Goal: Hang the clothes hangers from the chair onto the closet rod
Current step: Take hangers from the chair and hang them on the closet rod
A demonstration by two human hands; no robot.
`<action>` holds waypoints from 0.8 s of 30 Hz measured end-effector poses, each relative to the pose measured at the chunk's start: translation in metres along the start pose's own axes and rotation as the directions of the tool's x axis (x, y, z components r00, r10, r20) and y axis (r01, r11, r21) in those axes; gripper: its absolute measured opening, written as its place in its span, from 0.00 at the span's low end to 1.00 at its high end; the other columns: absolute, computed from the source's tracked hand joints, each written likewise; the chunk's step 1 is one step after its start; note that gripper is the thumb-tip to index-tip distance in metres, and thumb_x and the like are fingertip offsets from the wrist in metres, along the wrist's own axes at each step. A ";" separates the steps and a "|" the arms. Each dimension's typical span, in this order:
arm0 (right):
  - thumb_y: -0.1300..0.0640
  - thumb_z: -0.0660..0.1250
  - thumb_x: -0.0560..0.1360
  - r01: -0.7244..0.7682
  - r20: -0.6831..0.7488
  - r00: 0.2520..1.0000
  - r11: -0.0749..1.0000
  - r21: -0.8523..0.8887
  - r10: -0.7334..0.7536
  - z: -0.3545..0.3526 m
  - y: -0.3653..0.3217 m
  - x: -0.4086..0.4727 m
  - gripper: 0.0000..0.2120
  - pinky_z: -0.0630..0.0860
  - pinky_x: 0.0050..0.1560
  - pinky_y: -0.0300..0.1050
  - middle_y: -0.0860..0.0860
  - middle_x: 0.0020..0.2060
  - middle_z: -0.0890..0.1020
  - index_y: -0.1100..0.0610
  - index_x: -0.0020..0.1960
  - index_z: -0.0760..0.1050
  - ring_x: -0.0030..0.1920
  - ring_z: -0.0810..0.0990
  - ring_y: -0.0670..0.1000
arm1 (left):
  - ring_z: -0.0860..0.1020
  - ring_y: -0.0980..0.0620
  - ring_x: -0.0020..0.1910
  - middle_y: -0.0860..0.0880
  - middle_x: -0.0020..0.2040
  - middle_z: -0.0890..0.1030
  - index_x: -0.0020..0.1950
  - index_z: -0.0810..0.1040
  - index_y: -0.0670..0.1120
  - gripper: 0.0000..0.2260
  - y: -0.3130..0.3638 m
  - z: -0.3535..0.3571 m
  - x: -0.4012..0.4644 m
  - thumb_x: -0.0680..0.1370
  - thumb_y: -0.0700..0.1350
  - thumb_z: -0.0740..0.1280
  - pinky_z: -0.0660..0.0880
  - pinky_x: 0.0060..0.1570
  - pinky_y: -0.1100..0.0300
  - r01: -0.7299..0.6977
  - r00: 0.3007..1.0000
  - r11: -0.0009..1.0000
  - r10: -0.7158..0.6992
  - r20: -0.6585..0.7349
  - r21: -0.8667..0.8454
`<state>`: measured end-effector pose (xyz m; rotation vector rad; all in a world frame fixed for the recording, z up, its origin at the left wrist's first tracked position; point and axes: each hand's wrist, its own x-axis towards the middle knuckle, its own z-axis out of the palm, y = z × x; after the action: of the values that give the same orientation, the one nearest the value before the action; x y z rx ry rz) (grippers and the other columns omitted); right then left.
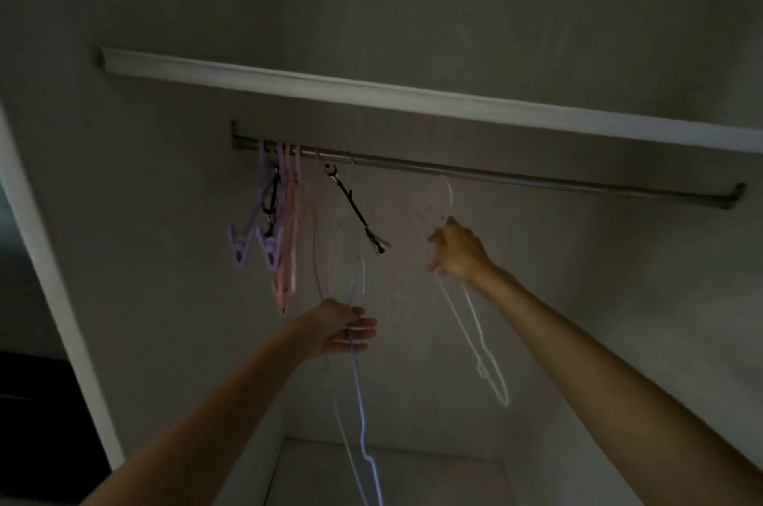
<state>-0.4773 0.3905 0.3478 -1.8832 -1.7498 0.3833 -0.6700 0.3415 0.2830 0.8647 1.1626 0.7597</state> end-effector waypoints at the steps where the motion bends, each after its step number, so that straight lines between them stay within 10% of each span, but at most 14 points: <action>1: 0.62 0.63 0.76 -0.004 0.002 1.000 0.992 -0.127 0.005 -0.006 -0.012 0.006 0.19 0.76 0.57 0.53 0.60 0.63 0.75 0.64 0.65 0.65 0.55 0.79 0.61 | 0.77 0.48 0.40 0.40 0.49 0.78 0.57 0.68 0.37 0.08 0.004 -0.001 0.001 0.82 0.35 0.51 0.72 0.56 0.49 -0.010 1.000 0.999 0.011 -0.013 0.032; 7: 0.66 0.69 0.72 -0.070 -0.011 0.997 0.893 -0.445 0.073 -0.005 -0.066 0.040 0.18 0.73 0.45 0.42 0.58 0.57 0.79 0.64 0.61 0.71 0.56 0.79 0.55 | 0.79 0.48 0.40 0.43 0.43 0.79 0.55 0.70 0.37 0.09 0.004 -0.019 0.017 0.82 0.35 0.51 0.77 0.49 0.52 0.004 0.999 0.996 0.001 -0.049 0.086; 11: 0.65 0.66 0.74 -0.054 0.057 0.994 0.892 -0.449 0.089 0.017 -0.072 0.055 0.06 0.74 0.45 0.42 0.58 0.56 0.81 0.64 0.51 0.73 0.55 0.80 0.55 | 0.78 0.49 0.39 0.44 0.41 0.79 0.46 0.70 0.40 0.10 0.003 -0.029 0.018 0.82 0.34 0.51 0.77 0.44 0.53 0.030 0.997 0.996 -0.024 -0.067 0.081; 18: 0.65 0.63 0.76 -0.001 0.073 0.997 0.895 -0.447 0.037 0.051 -0.077 0.072 0.14 0.75 0.53 0.45 0.58 0.58 0.78 0.63 0.61 0.72 0.57 0.78 0.55 | 0.79 0.49 0.40 0.44 0.43 0.80 0.46 0.72 0.40 0.10 0.008 -0.045 0.014 0.82 0.34 0.53 0.77 0.44 0.54 0.042 0.998 0.998 -0.039 -0.051 0.054; 24: 0.46 0.52 0.81 -0.052 0.178 0.982 0.996 -0.067 0.063 0.064 -0.086 0.072 0.26 0.78 0.43 0.44 0.60 0.59 0.78 0.62 0.72 0.58 0.43 0.81 0.54 | 0.80 0.49 0.43 0.43 0.45 0.80 0.51 0.73 0.39 0.07 -0.003 -0.047 0.016 0.81 0.34 0.55 0.78 0.42 0.55 0.067 0.997 0.998 -0.066 -0.039 0.017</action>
<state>-0.5750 0.4743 0.3539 -2.0007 -1.8459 0.5423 -0.7114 0.3621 0.2661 0.8257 1.2281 0.7148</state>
